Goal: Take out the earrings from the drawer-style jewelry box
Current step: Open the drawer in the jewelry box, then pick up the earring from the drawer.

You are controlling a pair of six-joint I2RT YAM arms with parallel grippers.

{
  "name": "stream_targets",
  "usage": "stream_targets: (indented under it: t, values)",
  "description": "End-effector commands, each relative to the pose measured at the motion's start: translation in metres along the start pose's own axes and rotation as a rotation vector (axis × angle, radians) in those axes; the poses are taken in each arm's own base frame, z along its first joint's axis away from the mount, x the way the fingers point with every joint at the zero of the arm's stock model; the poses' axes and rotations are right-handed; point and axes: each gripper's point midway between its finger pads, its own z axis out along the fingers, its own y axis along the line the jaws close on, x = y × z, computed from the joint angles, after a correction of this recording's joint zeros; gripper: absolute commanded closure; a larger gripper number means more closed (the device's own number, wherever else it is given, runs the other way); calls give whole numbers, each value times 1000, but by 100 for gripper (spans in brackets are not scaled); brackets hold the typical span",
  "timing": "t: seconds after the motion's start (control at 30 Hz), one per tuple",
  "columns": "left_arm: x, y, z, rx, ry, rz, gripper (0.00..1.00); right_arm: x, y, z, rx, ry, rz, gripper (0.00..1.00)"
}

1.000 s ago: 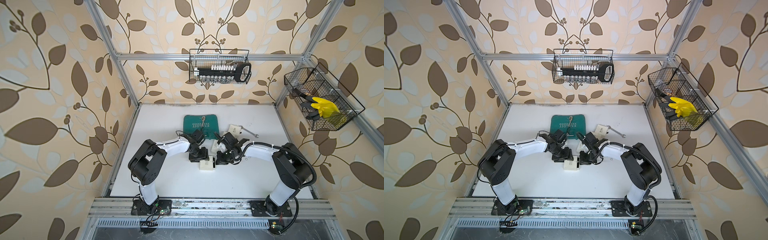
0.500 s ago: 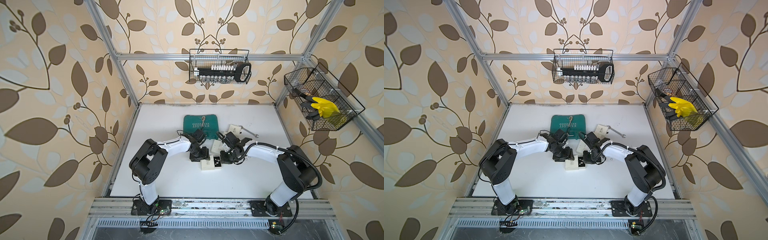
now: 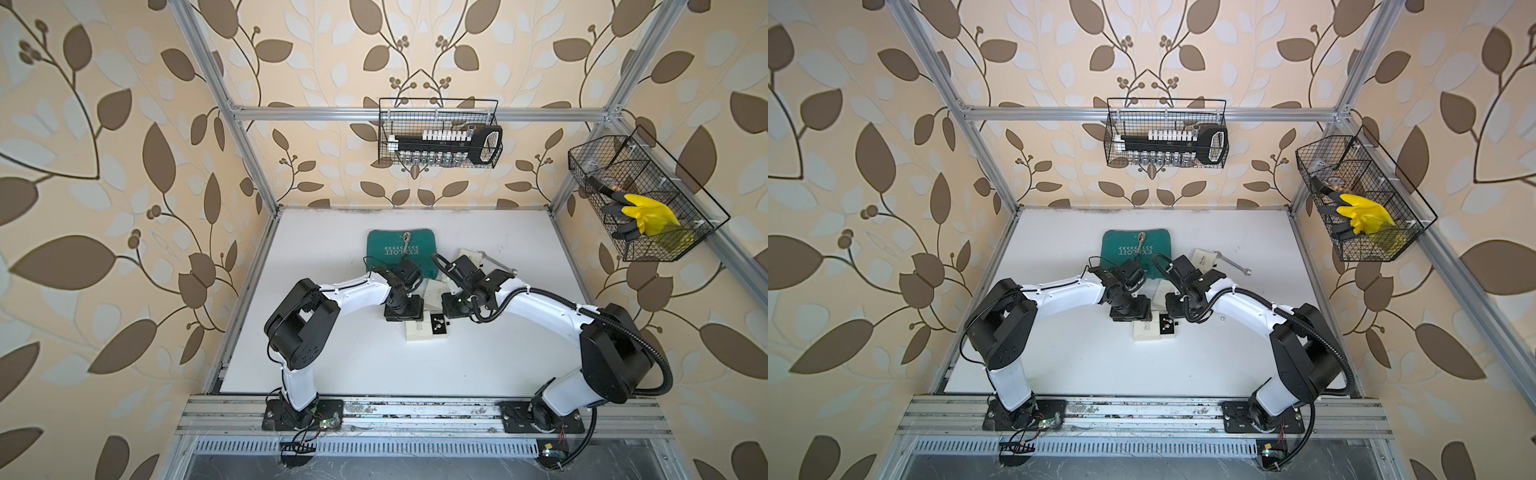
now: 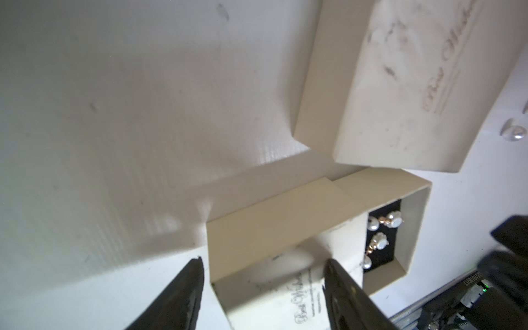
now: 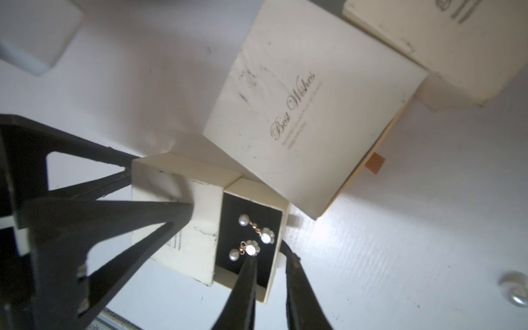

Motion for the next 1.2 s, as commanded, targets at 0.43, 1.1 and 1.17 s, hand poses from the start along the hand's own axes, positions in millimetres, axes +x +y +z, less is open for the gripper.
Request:
stream_targets:
  t: [0.43,1.1,1.17]
  values:
    - [11,4,-5,-2,-9,20,32,1,18,32,-50,77,-12,75]
    - [16,9,2,-21,23,-9,32,16,15,50,-44,107,-4,89]
    - [16,9,3,-23,24,-7,32,14,16,46,-50,94,-4,90]
